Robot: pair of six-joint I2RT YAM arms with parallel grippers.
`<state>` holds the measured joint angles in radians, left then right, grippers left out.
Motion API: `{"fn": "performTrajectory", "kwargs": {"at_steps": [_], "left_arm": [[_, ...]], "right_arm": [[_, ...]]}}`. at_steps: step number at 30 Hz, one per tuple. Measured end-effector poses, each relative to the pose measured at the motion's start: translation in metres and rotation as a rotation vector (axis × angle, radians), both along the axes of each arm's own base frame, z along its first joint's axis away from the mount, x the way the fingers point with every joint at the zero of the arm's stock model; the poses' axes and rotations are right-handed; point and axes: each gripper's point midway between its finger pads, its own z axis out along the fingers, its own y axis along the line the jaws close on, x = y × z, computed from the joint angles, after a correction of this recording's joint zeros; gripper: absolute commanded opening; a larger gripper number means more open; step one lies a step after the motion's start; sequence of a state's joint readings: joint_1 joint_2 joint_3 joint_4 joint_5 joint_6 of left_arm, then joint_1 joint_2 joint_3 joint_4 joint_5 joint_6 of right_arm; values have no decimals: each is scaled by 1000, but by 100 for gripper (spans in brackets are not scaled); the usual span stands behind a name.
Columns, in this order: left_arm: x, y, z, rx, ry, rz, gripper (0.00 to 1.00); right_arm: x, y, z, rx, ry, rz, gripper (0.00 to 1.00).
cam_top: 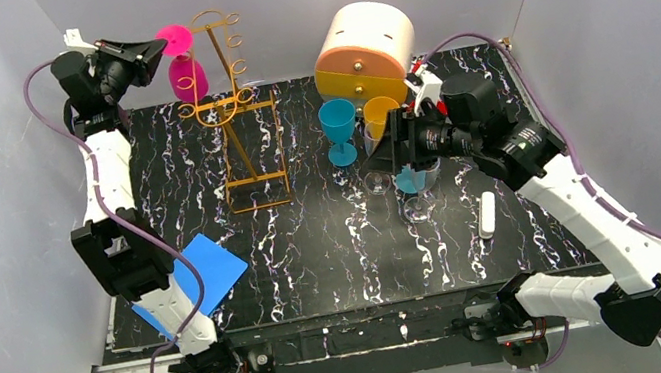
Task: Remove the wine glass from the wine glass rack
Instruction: Pick up the wine glass from the wine rack.
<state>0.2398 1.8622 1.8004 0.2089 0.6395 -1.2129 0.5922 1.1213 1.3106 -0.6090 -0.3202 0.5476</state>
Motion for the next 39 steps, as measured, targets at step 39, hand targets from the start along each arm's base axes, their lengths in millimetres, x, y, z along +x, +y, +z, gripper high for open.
{"fn": "performTrajectory", "kwargs": {"at_steps": [39], "left_arm": [[0,9,-17,84,73,20,0]], "right_arm": [[0,-4,3,5,-25,-19,78]]}}
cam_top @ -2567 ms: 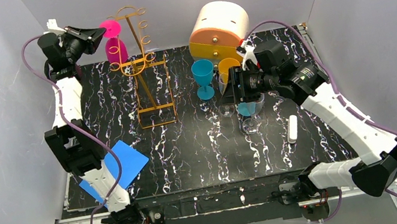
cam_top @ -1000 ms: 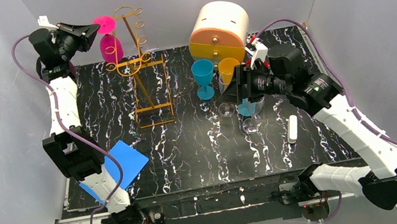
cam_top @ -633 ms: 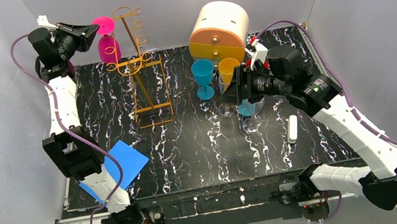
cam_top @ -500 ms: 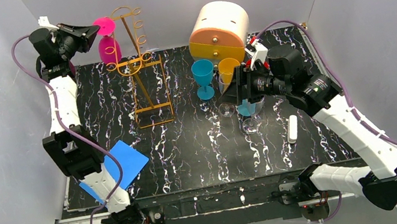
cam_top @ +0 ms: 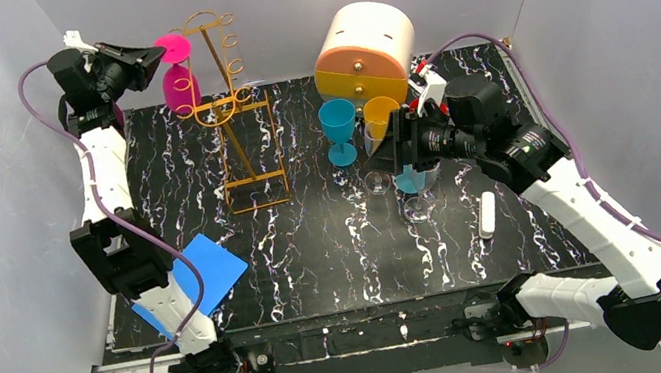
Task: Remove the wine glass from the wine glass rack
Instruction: Pick up the wine glass from the wine rack.
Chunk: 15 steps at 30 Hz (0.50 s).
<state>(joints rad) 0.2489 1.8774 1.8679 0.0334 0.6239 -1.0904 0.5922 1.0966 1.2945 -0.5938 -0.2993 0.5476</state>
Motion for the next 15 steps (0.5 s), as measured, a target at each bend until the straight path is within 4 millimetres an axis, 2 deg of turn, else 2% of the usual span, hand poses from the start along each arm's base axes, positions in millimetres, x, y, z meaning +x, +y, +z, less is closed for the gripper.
{"fn": "performTrajectory", "kwargs": {"at_steps": [5,15], "left_arm": [[0,4,-1,0,6,7,0],[-1,35,-2,-26,4,62,0]], "right_arm": [[0,0,0,-1,0,-2,79],[0,0,1,1,-1,-2,79]]}}
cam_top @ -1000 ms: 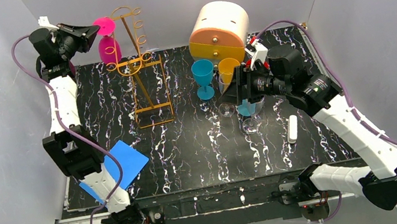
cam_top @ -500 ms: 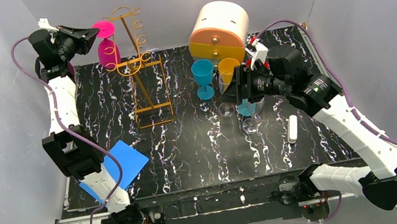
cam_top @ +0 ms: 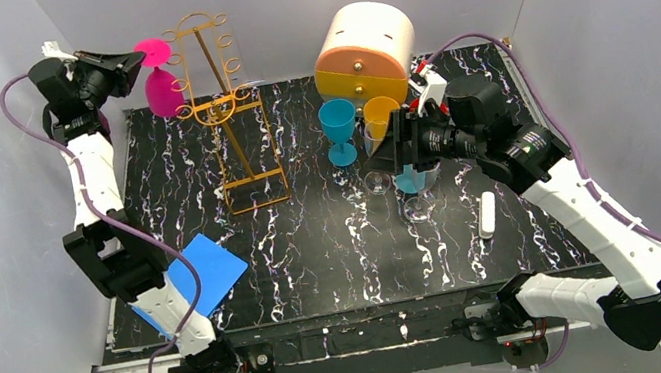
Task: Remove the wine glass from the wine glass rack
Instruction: Pick up the wine glass from the wine rack, then place the wine glass at the center of the board.
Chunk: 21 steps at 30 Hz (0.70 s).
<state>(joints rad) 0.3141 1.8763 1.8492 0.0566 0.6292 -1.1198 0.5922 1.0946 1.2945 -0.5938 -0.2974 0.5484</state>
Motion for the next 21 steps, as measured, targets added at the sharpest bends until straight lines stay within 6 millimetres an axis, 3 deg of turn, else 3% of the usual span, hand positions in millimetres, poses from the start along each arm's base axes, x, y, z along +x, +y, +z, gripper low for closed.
{"fn": "performTrajectory", "kwargs": {"at_steps": [10,14,17,21], "left_arm": [[-3,5,-8,17,14,7,0],[-13,18,-18,101,79,80,0],[-39,28,-5,196,87,163,0],[-91,37,19,278,63,271,0]], "right_arm": [[0,0,0,1,1,-2,79],[0,0,0,1,1,-4,79],[0,0,0,1,1,-4,80],[0,0,0,0,0,-3,80]]}}
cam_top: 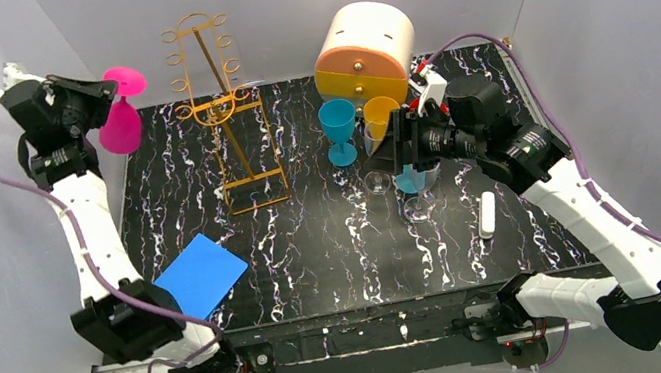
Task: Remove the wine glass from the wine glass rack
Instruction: Place the wine glass at the center of the board.
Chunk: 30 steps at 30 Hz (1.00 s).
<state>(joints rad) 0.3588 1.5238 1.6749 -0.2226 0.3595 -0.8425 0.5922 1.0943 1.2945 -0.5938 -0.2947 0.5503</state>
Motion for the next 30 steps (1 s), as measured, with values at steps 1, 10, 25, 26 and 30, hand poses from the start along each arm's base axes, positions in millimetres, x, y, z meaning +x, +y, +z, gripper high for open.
{"fn": "performTrajectory", "kwargs": {"at_steps": [1,10,25,26,30], "left_arm": [[-8,1,5,13,-9,15,0],[-41,8,-25,84,71,84,0],[-154,-68,-119,281,307,-59,0],[-154,-71,-119,283,305,-77,0],[-158,-96,-141,273,318,-209,0]], "right_arm": [[0,0,0,0,0,0,80],[-2,-2,-2,-3,-7,2,81],[18,-15,28,69,-186,-132,88],[19,-15,30,77,-188,-139,87],[22,-12,22,92,-148,-159,91]]}}
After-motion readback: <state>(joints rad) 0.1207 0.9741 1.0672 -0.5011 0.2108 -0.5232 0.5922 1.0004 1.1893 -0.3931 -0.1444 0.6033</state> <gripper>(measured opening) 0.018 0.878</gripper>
